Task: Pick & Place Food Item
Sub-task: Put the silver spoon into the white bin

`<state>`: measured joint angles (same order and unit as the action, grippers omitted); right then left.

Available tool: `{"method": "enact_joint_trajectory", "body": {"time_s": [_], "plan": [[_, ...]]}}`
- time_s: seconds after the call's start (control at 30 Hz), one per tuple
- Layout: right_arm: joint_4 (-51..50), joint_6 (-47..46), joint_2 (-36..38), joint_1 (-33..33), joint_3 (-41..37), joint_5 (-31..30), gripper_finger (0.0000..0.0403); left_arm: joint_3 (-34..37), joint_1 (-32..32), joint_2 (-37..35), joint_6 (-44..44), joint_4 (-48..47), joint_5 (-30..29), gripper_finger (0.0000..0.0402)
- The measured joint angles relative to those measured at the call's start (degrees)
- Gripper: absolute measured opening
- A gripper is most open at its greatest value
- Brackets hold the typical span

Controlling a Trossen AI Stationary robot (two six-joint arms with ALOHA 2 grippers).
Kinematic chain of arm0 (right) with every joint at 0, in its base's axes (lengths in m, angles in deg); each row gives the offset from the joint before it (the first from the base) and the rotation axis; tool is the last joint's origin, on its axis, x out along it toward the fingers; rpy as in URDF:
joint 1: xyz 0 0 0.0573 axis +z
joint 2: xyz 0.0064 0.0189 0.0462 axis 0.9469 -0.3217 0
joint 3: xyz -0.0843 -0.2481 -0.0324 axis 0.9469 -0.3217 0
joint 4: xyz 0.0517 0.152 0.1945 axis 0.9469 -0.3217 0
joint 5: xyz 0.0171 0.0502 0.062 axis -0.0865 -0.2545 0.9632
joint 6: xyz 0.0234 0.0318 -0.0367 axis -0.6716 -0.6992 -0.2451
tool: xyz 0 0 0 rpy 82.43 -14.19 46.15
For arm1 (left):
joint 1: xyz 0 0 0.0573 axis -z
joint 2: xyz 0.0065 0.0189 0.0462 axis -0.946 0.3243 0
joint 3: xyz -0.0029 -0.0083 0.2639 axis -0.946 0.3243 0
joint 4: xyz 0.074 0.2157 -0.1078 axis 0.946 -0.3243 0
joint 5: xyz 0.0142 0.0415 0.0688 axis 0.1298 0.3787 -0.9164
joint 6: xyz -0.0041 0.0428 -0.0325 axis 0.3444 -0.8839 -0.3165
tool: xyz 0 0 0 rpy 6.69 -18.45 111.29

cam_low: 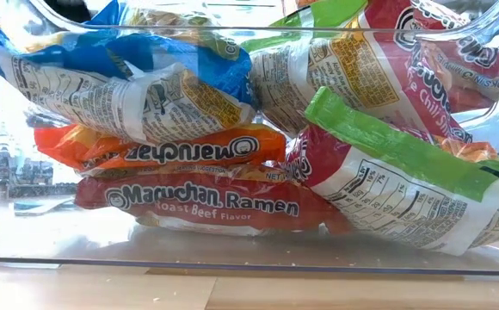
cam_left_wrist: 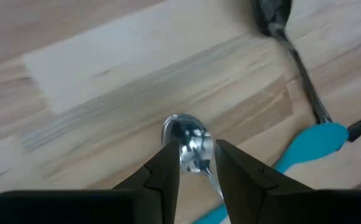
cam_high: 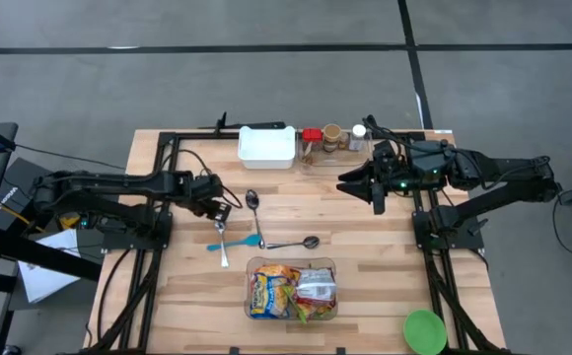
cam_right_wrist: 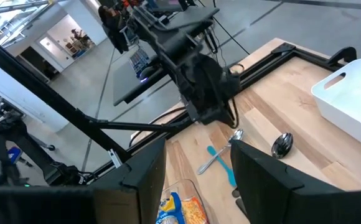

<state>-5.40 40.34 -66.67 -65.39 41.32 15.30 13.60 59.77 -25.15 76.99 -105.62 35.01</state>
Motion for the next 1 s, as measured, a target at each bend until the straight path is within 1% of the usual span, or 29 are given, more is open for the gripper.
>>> {"method": "enact_joint_trajectory", "body": {"time_s": [0.1,0.17,0.33,0.47,0.6,0.8,1.0], "plan": [[0.0,0.0,0.0,0.0,0.0,0.0,0.0175,4.8,-2.2,0.0,-2.2,7.0,3.6,0.0108],[0.0,0.0,0.0,0.0,0.0,-0.1,0.0175,7.2,-2.9,0.0,-3.3,10.5,4.7,0.0119],[0.0,-0.4,0.0,0.0,0.0,-0.2,0.0175,8.6,-4.2,0.0,-6.4,11.2,3.4,0.0143],[0.0,-0.5,0.0,0.0,0.0,-0.3,0.0175,8.6,-5.3,0.0,-8.8,11.4,3.2,0.0151],[0.0,-0.5,0.0,-0.1,0.0,-0.3,0.0175,9.9,-6.8,0.0,-11.4,12.7,4.8,0.0149],[-0.2,-0.5,0.0,-1.5,0.0,-0.3,0.0175,14.4,-8.9,0.0,-11.6,20.1,11.4,0.0132],[-0.3,-0.5,0.0,-3.0,0.0,-0.1,0.0175,17.4,-8.9,-0.2,-11.6,23.5,12.1,0.0107]]}}
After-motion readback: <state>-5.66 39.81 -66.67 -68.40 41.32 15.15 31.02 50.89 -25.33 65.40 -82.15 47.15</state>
